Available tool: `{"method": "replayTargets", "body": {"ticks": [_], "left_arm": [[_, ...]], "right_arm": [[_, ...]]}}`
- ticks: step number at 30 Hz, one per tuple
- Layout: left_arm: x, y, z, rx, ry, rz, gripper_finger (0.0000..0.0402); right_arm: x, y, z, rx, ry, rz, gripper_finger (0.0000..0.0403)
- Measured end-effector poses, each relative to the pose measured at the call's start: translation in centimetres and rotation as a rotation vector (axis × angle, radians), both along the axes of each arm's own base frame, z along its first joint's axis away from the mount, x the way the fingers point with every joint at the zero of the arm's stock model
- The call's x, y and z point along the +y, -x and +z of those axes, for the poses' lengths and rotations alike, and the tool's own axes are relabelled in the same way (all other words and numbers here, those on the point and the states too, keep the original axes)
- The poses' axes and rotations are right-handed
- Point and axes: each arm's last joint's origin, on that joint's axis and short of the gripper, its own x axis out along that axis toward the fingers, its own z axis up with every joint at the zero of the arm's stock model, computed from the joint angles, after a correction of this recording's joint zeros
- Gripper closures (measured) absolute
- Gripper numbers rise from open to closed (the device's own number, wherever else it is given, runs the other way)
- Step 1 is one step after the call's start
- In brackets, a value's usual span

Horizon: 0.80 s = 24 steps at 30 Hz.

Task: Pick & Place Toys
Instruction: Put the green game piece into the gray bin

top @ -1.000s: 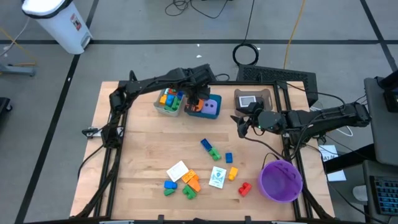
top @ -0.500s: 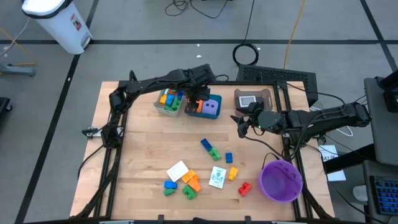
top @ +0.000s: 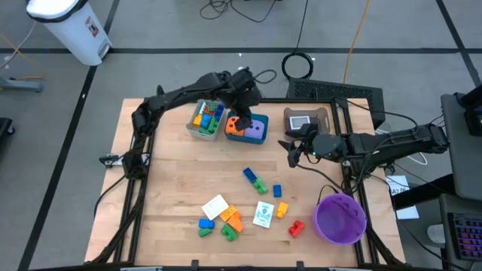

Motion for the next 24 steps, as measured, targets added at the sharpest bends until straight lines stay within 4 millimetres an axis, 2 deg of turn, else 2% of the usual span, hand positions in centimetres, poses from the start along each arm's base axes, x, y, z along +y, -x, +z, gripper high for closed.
{"method": "replayTargets", "body": {"ticks": [3, 10, 16, 24], "left_arm": [[-0.4, 0.1, 1.6, -0.059, 0.117, 0.005, 0.0160], [-1.8, 0.9, 5.4, -0.163, 0.358, -0.128, 0.0160], [-4.2, 4.7, 9.0, -0.098, 0.287, -0.130, 0.0160], [-8.9, 9.8, 14.2, -0.122, 0.181, -0.107, 0.0160]], "right_arm": [[0.2, -0.2, 0.3, -0.043, -0.028, 0.047, 0.0190], [0.5, -0.7, 1.5, -0.179, -0.085, 0.134, 0.0190], [0.7, -1.0, 2.6, -0.324, -0.196, 0.175, 0.0190], [1.4, -1.9, 1.7, -0.299, -0.361, 0.282, 0.0190]]}}
